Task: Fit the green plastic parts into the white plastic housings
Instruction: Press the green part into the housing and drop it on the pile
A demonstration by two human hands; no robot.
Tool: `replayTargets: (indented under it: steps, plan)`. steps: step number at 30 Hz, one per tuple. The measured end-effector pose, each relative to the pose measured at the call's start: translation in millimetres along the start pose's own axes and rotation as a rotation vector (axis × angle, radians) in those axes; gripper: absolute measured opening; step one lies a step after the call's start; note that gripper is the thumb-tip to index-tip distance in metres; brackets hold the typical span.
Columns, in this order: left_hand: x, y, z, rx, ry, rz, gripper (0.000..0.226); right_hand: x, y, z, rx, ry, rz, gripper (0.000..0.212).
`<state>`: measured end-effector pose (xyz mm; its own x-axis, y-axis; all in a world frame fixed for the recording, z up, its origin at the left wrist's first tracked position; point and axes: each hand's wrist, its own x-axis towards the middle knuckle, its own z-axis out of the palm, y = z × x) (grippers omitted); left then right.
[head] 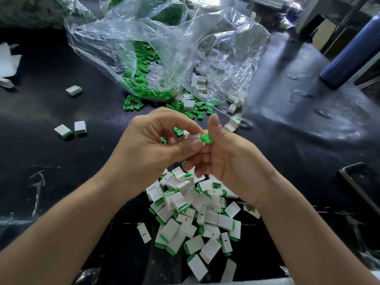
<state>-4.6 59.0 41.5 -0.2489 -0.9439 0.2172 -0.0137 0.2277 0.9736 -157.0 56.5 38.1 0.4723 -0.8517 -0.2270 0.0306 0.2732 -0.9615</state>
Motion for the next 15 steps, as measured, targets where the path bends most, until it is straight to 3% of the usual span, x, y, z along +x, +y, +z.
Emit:
replayTargets:
  steps: [5, 12, 15]
  plan:
    - [0.7, -0.9, -2.1, -0.013, 0.041, -0.016, 0.028, -0.7, -1.5, 3.9, 0.106, -0.063, 0.008, 0.059]
    - [-1.3, 2.1, 0.8, -0.111, -0.086, 0.050, 0.023, 0.7, 1.2, 6.6, 0.117, -0.095, 0.029, 0.049]
    - [-0.9, 1.3, 0.3, -0.133, -0.084, 0.044, 0.022, 0.9, 2.8, 5.8, 0.115, -0.125, 0.068, 0.056]
